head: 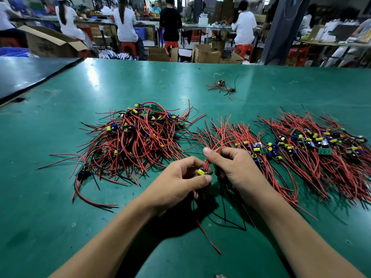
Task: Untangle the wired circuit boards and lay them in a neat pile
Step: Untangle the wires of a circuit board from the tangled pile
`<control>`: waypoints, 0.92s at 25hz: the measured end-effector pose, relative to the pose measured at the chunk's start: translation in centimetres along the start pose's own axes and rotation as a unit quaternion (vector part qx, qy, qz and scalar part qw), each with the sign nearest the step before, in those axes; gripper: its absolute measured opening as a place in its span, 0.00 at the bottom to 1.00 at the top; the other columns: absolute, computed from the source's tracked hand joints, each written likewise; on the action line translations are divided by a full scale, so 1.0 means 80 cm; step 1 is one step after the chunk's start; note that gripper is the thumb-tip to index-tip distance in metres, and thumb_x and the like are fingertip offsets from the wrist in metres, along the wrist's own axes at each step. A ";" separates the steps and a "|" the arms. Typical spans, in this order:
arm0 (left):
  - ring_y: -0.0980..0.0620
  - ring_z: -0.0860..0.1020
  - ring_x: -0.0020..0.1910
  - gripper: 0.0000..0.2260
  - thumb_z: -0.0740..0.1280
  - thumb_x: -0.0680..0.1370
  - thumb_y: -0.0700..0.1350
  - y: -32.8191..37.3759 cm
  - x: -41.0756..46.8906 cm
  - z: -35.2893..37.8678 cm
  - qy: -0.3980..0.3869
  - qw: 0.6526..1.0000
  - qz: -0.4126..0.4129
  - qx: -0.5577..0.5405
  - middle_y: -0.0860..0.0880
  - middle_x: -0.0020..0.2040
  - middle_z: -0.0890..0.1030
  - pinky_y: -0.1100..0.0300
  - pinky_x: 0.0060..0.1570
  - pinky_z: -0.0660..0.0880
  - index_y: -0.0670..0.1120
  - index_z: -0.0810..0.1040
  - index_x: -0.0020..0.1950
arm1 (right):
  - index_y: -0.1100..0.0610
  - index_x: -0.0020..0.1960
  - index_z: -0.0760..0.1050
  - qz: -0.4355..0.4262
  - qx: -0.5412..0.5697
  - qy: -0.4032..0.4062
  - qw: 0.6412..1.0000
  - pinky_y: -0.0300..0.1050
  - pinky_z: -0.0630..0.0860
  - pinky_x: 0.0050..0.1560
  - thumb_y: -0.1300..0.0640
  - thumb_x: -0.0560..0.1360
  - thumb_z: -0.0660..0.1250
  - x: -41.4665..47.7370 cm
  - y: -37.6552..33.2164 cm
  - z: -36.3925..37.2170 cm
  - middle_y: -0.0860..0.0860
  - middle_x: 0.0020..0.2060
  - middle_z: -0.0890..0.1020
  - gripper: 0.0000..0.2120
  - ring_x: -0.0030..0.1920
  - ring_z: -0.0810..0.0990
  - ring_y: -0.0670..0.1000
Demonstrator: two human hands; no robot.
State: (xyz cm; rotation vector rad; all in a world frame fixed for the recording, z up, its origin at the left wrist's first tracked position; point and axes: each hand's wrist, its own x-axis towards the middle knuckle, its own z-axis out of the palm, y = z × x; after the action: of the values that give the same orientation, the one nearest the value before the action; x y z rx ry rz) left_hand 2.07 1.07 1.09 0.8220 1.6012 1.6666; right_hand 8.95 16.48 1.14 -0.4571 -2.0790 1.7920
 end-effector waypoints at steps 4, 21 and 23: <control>0.47 0.76 0.31 0.07 0.64 0.80 0.43 -0.001 0.003 0.005 0.018 0.999 -0.027 -0.034 0.43 0.37 0.81 0.58 0.35 0.73 0.39 0.76 0.48 | 0.62 0.33 0.76 -0.041 -0.056 0.004 0.998 0.40 0.66 0.31 0.48 0.75 0.74 0.001 0.004 0.001 0.53 0.26 0.74 0.20 0.29 0.69 0.47; 0.45 0.82 0.32 0.05 0.67 0.78 0.37 -0.016 0.009 0.003 0.101 0.995 -0.003 0.002 0.41 0.37 0.84 0.52 0.39 0.79 0.36 0.82 0.47 | 0.57 0.43 0.87 -0.060 -0.171 0.003 0.983 0.41 0.76 0.47 0.51 0.80 0.68 0.002 0.004 0.004 0.47 0.38 0.85 0.14 0.42 0.83 0.45; 0.45 0.81 0.32 0.05 0.68 0.78 0.37 -0.015 0.008 0.002 0.092 0.996 -0.009 -0.001 0.40 0.37 0.84 0.56 0.36 0.77 0.37 0.82 0.45 | 0.55 0.43 0.87 -0.068 -0.175 0.043 0.981 0.36 0.71 0.40 0.49 0.80 0.68 0.003 0.003 0.002 0.41 0.31 0.82 0.13 0.34 0.78 0.39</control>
State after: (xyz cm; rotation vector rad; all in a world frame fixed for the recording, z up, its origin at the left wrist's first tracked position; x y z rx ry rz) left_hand 1.91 1.70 -0.10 0.6665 1.7236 1.7743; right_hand 8.64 16.47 0.93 -0.4626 -2.3102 1.3099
